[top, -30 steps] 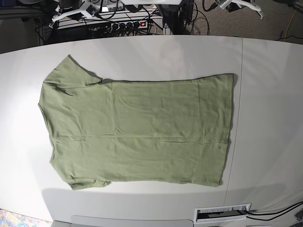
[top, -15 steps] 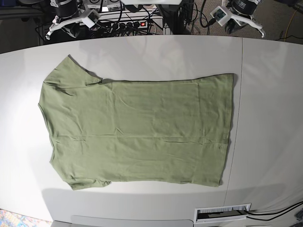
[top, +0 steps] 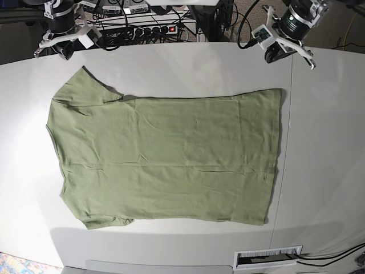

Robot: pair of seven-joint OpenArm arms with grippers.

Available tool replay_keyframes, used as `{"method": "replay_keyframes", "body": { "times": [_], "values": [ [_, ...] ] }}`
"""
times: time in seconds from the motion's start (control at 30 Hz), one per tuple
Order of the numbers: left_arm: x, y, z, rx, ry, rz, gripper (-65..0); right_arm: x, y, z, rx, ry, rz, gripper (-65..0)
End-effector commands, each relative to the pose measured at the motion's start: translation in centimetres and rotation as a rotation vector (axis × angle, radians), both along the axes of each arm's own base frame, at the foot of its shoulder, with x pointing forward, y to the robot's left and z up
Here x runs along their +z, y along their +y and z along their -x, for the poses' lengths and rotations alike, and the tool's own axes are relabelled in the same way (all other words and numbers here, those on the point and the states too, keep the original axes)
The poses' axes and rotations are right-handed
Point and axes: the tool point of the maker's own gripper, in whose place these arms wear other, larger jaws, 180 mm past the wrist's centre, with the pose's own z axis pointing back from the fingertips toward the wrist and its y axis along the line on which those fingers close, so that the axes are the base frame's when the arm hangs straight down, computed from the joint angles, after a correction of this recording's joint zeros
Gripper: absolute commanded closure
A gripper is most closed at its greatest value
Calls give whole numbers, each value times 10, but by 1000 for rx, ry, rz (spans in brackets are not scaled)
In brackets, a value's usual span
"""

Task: Fold the T-shirt properly
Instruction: 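Move both grippers down toward the shoulder corners of the green T-shirt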

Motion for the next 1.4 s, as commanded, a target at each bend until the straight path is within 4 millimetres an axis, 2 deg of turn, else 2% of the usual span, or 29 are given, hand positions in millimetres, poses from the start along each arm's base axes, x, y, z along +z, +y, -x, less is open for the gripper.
{"method": "replay_keyframes", "body": {
  "times": [0.0, 0.1, 0.17, 0.3, 0.43, 0.5, 0.57, 0.8, 0.93, 1.1, 1.37],
  "values": [
    [11, -1, -8, -23, -47, 5, 0, 9, 0, -5, 21, -31, 24, 0],
    [17, 1, -20, -48, -78, 0, -57, 13, -2, -9, 27, -48, 51, 0],
    [18, -2, -24, -73, -73, 15, -66, 15, -4, -13, 23, -61, 64, 0],
    [8, -7, -25, -164, -29, 25, -69, 20, -8, -17, 23, -81, 101, 0],
    [-5, 6, -41, -149, -35, -3, -117, 21, -7, -18, 28, -83, 101, 0],
    [-11, 8, -47, -159, -32, -5, -128, 21, -5, -18, 37, -86, 95, -81],
    [-17, 2, -47, -197, -16, -5, -130, 21, -5, -19, 36, -88, 90, -119],
    [-49, -25, -49, -320, -5, -80, -130, 20, -6, -18, 28, -85, 88, -119],
    [-61, -25, -65, -321, -40, -148, -130, 20, -6, -18, 25, -84, 90, -119],
    [-63, -24, -85, -313, -88, -193, -130, 20, -6, -18, 24, -83, 90, -119],
    [-67, -14, -92, -302, -82, -226, -130, 20, -7, -19, 22, -86, 92, -119]
  ]
}}
